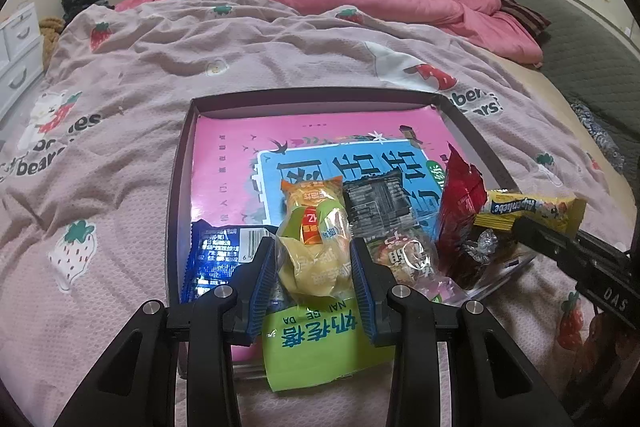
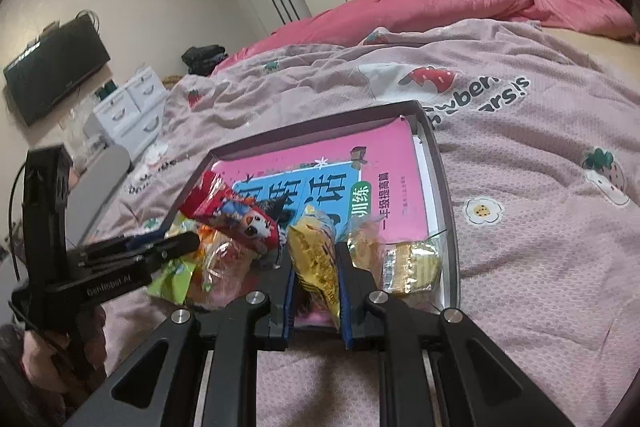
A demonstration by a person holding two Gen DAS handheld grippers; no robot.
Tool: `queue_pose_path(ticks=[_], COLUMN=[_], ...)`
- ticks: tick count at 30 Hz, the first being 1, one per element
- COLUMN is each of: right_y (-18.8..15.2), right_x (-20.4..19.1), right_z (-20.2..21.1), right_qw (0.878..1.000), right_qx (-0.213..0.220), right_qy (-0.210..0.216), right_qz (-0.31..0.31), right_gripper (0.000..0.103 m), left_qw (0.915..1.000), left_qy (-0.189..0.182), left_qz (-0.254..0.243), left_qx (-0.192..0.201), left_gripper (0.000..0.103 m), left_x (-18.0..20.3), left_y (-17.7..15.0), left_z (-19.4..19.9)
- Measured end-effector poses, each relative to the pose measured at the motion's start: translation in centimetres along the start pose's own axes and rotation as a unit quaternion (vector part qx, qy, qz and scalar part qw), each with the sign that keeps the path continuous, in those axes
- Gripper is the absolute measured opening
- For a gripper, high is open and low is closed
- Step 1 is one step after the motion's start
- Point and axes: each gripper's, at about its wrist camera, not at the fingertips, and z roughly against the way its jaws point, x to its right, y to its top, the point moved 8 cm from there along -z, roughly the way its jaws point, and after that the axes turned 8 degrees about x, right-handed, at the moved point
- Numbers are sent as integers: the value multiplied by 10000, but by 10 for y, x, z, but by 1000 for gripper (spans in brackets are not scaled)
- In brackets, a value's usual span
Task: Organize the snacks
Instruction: 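Carry the green pack into the tray with the left tool while the right tool carries the yellow bar there, then open the left tool to drop the green pack while the right tool drops the yellow bar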
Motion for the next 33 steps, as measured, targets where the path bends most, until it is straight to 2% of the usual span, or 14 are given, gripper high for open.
queue_pose_path(ticks=[12, 24, 33], right_y=[-6, -6, -6], right_x=[-15, -17, -19], right_z=[-14, -15, -17], right_qw=[9981, 9979, 9950], right_qx=[-65, -70, -78], right_qy=[-115, -88, -287], right_qz=[608, 640, 956], right_gripper=[18, 18, 18], left_qw=[10000, 10000, 9999], left_qy=[0, -46, 32], left_qz=[1, -4, -84], left_qx=[8, 11, 49], left_gripper=[39, 41, 41], left_x=[-1, 0, -2], left_y=[0, -1, -1], left_z=[0, -4, -9])
